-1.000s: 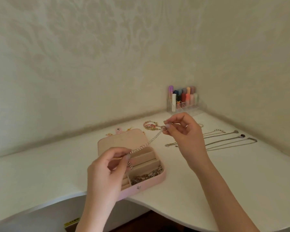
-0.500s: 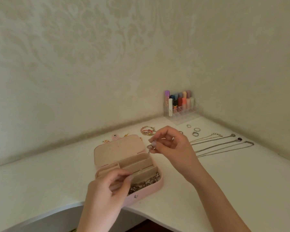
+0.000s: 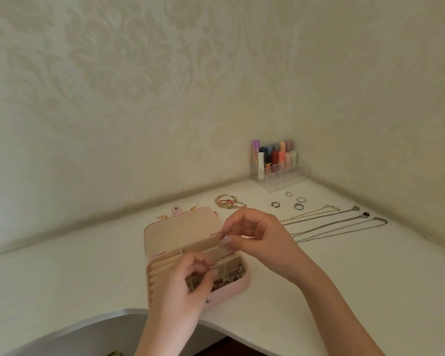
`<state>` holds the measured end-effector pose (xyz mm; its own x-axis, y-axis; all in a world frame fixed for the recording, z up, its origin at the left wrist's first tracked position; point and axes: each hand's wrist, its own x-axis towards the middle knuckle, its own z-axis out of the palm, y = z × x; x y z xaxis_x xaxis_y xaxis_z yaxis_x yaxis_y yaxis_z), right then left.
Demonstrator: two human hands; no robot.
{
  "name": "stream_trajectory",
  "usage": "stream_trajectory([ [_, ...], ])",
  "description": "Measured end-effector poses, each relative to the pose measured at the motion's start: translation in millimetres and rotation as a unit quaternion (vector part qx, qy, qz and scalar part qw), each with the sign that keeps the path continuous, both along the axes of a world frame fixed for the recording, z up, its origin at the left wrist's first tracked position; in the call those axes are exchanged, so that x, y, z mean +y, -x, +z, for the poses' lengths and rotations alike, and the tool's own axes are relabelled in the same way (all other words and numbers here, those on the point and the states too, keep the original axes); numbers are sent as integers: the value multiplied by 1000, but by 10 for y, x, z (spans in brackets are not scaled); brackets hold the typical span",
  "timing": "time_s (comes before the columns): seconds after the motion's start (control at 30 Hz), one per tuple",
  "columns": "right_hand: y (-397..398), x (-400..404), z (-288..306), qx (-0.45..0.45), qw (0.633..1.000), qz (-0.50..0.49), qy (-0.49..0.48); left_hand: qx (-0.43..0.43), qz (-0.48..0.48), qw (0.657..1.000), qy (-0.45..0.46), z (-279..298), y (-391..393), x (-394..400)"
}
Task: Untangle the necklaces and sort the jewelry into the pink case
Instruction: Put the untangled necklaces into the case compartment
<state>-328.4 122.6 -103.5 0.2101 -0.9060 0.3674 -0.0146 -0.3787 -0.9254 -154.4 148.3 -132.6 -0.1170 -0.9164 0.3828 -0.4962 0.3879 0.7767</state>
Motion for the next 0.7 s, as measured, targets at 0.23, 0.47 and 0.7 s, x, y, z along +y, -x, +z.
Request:
stream_trajectory([
  [0.23, 184, -36, -149, 295, 952, -83, -21, -5, 4, 1000, 4, 25, -147, 26],
  [0.47, 194, -13, -138, 275, 960, -49, -22, 17, -13, 1000, -5, 33, -120, 53],
  [0.7, 199, -87, -238, 335, 937, -88, 38, -113, 49, 990, 71, -110, -200, -40],
])
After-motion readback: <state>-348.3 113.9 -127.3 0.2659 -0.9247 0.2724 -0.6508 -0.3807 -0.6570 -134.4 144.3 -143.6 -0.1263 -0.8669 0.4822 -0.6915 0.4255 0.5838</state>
